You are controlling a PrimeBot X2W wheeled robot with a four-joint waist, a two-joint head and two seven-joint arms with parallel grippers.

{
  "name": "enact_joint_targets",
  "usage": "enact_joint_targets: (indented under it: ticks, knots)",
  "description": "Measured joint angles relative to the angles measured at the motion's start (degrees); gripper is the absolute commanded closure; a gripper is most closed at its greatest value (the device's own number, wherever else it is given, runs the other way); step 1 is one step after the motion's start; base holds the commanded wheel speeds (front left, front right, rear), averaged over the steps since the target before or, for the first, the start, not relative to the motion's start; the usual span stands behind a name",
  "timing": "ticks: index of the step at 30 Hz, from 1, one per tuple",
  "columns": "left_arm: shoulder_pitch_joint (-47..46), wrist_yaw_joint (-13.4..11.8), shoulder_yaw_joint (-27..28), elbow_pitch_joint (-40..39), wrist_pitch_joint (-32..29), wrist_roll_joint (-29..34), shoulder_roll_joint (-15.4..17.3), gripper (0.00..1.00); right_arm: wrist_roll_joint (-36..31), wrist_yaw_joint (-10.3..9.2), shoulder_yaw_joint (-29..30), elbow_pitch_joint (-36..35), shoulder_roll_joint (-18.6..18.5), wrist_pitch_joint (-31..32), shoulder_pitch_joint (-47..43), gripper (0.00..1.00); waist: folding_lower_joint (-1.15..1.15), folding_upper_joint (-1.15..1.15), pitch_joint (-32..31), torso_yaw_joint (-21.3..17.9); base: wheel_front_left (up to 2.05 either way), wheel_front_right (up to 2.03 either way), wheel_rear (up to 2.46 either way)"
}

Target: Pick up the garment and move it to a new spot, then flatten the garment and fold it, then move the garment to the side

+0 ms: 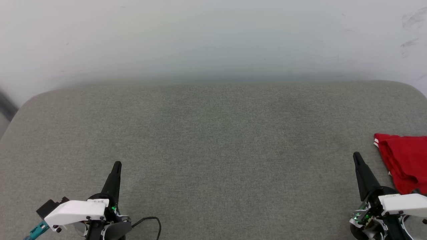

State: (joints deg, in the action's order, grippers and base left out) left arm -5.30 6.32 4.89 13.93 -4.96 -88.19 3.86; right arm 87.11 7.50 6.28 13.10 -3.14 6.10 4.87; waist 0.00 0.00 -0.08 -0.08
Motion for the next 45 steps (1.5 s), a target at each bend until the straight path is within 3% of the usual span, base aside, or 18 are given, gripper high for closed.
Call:
enact_joint_targets:
  ticks: [15,45]
  knots:
    - [-0.69,1.19,1.47,0.13,-1.45,-4.32,-0.88,1.0,5.14,-0.01,0.33,0.99,0.15,0.43,1.07,1.0,0.0,0.0,0.26,0.08,0.0,0.0,0.0]
    - [-0.77,1.19,1.58,0.14,-1.51,-4.32,-0.92,1.0,5.15,0.0,0.33,1.0,0.16,0.43,1.09,1.0,0.0,0.0,0.26,0.08,0.0,0.0,0.0]
